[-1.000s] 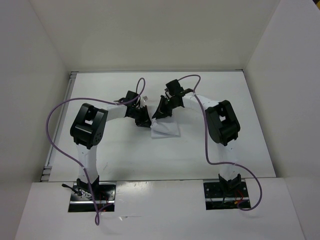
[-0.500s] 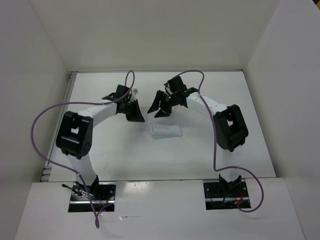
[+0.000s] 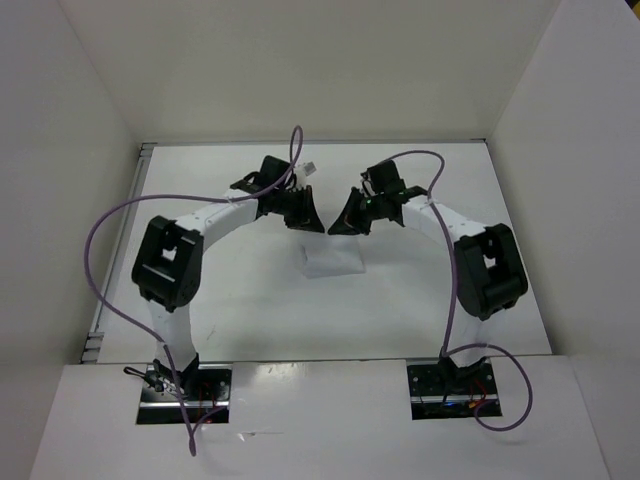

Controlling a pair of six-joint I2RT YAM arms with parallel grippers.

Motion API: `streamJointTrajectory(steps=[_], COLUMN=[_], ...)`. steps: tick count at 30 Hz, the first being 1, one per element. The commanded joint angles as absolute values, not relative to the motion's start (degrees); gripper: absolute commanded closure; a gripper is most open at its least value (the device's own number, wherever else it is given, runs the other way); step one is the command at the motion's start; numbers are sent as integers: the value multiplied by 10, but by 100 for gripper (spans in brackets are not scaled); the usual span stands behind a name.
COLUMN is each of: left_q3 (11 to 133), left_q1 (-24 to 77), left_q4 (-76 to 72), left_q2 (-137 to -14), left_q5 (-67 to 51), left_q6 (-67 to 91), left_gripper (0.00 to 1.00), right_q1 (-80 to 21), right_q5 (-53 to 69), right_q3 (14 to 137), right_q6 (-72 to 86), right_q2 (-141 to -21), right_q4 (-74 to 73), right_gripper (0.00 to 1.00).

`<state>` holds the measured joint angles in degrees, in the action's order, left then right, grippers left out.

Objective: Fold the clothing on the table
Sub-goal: Fold the skirt

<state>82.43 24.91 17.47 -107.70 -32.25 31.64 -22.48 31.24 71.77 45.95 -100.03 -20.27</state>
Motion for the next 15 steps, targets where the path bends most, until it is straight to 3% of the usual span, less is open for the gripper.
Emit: streamJointTrajectory(steps=[1,9,15], left_q3=[854,862,833], left_q1=[241,230,230], left_q4=[176,176,159], left_q2=[-1148,-1245,-1252], left_q5=[-334,-304,-304], left_q6=[308,308,313], left_gripper=[96,96,96], right_q1=[-235,-261,-279], right_q5=[340,388,421], right_q3=[713,724,724], right_q6=[457,451,451], right_q2=[-1027,-1090,-1142], right_q4=[-171,-160,-149], right_gripper=[98,100,100])
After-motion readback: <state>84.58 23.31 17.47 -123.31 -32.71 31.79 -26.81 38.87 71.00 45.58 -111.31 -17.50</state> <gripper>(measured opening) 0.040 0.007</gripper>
